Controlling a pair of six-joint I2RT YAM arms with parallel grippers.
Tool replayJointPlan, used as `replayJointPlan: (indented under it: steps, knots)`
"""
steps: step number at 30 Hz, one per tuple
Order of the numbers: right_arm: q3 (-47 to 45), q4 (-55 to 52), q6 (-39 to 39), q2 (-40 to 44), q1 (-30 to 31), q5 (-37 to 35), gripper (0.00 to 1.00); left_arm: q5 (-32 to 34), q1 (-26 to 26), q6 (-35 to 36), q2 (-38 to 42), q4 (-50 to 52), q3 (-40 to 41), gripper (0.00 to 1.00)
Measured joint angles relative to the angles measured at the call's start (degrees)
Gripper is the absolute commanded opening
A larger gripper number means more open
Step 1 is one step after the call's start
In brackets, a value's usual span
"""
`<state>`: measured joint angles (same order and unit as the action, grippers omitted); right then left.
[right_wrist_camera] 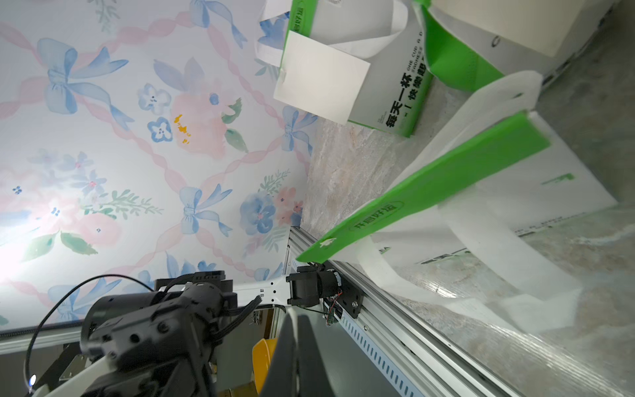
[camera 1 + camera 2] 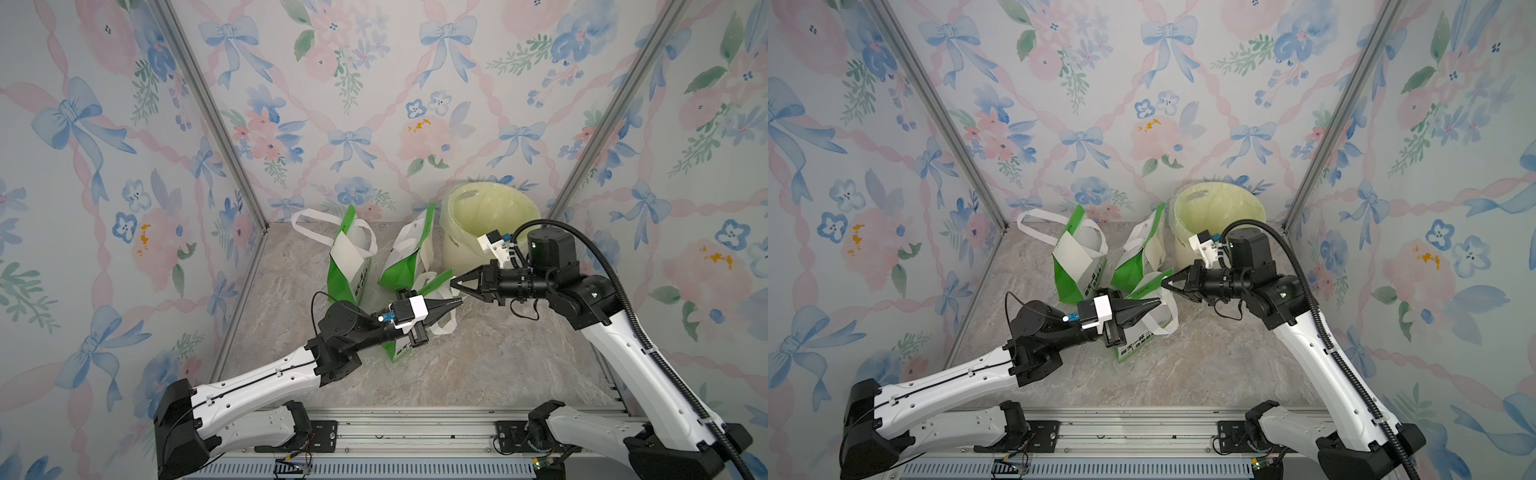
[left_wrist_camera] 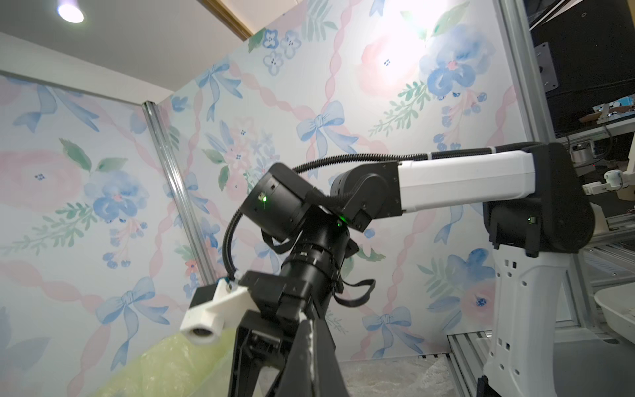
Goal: Shred takeout receipts and throw away
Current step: Shred the takeout receipt, then place the takeout receipt in the trash bin.
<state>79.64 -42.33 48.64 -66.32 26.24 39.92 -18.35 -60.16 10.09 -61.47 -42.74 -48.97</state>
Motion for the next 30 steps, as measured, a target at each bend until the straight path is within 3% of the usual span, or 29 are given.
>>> replayJointPlan:
  steps: [5,11,16,24,30]
  knots:
    - [3.1,-5.3,-1.9,-0.6,-1.4,-4.4,0.0,4.5,0.0,-1.6,0.3,-3.8,0.0,0.0]
    - [16.9,-8.9,-13.1,-2.9,-5.2,-16.2,0.0,16.0,1.6,-12.7,-0.4,-4.6,0.3,0.0]
    - [21.0,-6.5,-22.1,-8.2,-8.9,-27.5,0.02,20.9,2.0,-21.0,-1.4,-4.5,0.5,0.0]
    - [31.6,-5.9,-31.4,-29.2,-11.6,-39.1,0.32,23.5,2.1,-28.4,-1.7,-4.5,0.5,0.0]
    - [38.5,-10.1,-35.3,-38.1,-11.6,-43.8,0.46,24.2,2.6,-30.4,-1.9,-4.5,0.5,0.0]
